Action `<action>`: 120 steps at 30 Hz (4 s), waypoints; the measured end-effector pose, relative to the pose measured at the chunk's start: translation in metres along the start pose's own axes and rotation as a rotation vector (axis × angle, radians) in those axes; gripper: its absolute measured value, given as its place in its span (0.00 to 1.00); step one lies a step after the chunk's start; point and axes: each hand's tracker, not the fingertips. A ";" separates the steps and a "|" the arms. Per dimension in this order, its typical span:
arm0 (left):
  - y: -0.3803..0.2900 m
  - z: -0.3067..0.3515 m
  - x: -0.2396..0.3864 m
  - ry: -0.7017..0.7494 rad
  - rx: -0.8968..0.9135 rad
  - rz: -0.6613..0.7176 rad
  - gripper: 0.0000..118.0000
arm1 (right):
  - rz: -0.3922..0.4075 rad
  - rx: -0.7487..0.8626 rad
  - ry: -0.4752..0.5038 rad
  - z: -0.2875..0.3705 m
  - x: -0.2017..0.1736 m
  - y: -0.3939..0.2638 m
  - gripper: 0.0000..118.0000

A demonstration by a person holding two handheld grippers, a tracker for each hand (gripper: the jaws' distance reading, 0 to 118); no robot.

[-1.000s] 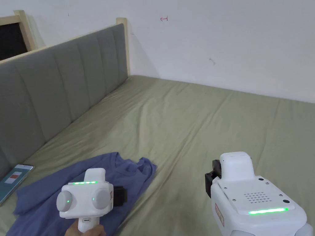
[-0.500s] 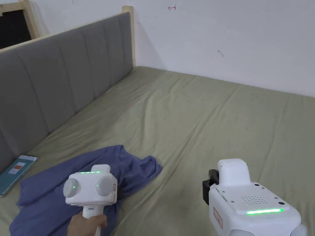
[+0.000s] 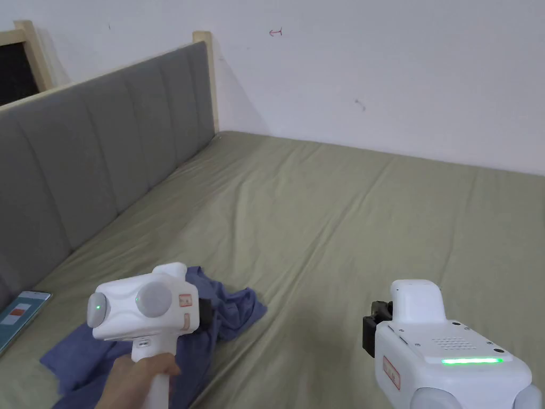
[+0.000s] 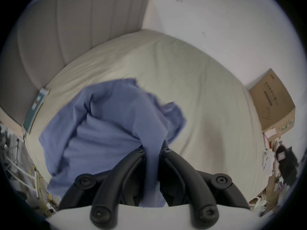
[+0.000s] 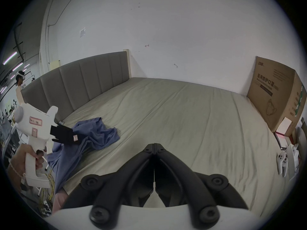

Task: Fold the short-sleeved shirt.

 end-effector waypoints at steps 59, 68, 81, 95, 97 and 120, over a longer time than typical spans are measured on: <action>-0.001 -0.079 0.175 -0.039 -0.095 -0.208 0.84 | -0.221 -0.044 -0.409 0.078 0.195 -0.045 0.00; -0.034 -0.164 0.188 0.078 -0.214 -0.372 0.75 | -0.248 -0.115 -0.457 0.069 0.217 -0.061 0.00; -0.011 -0.108 0.190 -0.049 -0.161 -0.351 0.04 | -0.306 -0.162 -0.363 0.048 0.264 -0.046 0.00; -0.007 -0.105 0.194 -0.051 -0.135 -0.356 0.04 | -0.275 -0.560 -0.154 -0.125 0.331 -0.014 0.70; -0.005 -0.107 0.192 -0.057 -0.142 -0.341 0.04 | -0.226 -0.636 -0.218 -0.146 0.338 -0.023 0.70; 0.045 -0.030 0.208 -0.049 0.041 -0.385 0.04 | -0.409 -0.336 -0.296 -0.032 0.364 0.048 0.01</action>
